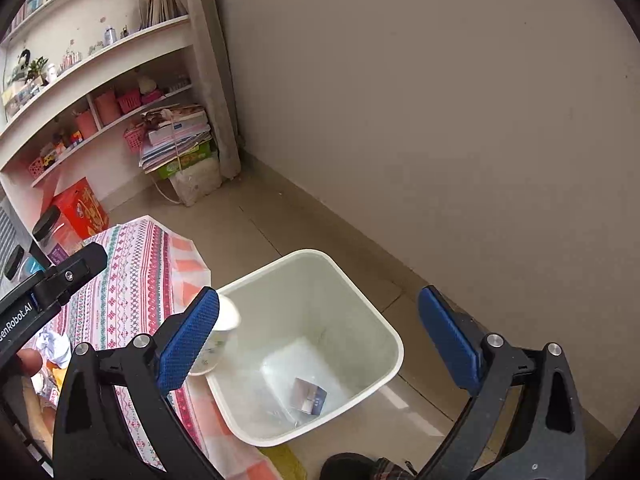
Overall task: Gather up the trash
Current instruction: 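Move the left gripper over the bin and drop the paper cup, then return the left gripper to the table and grasp the white wrapper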
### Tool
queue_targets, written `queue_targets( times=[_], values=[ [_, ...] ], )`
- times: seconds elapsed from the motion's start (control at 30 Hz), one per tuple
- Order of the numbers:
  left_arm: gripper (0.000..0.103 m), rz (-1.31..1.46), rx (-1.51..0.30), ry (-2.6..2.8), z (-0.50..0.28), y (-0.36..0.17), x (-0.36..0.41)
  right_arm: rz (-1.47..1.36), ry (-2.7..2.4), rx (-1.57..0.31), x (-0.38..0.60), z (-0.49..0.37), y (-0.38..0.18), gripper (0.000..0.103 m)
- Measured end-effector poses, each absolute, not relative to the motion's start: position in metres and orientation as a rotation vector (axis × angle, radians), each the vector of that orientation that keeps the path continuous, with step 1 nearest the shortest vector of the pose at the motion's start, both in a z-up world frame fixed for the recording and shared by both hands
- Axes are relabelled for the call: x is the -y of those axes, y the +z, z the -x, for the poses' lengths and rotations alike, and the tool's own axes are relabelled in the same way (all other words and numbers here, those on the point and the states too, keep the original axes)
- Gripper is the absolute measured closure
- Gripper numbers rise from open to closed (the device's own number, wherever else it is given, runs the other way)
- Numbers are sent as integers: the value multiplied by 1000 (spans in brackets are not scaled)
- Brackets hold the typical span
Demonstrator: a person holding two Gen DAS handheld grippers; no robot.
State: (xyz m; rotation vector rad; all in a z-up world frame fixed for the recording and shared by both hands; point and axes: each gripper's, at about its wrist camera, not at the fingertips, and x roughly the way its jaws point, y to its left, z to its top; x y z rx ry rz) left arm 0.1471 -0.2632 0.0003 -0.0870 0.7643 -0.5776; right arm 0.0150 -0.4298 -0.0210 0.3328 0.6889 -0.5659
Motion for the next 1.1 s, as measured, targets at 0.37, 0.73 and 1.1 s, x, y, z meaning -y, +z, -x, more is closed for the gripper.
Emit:
queue_targets(
  times=[0.37, 0.73, 1.1],
  values=[
    [26, 62, -689, -416, -123, 8, 184, -358, -459, -673, 384, -32, -17, 7],
    [21, -27, -718, -206, -110, -5, 91, -266, -231, -713, 290, -70, -14, 7],
    [21, -46, -850, -2, -141, -39, -12, -185, -91, -788, 211, -100, -33, 7]
  ],
)
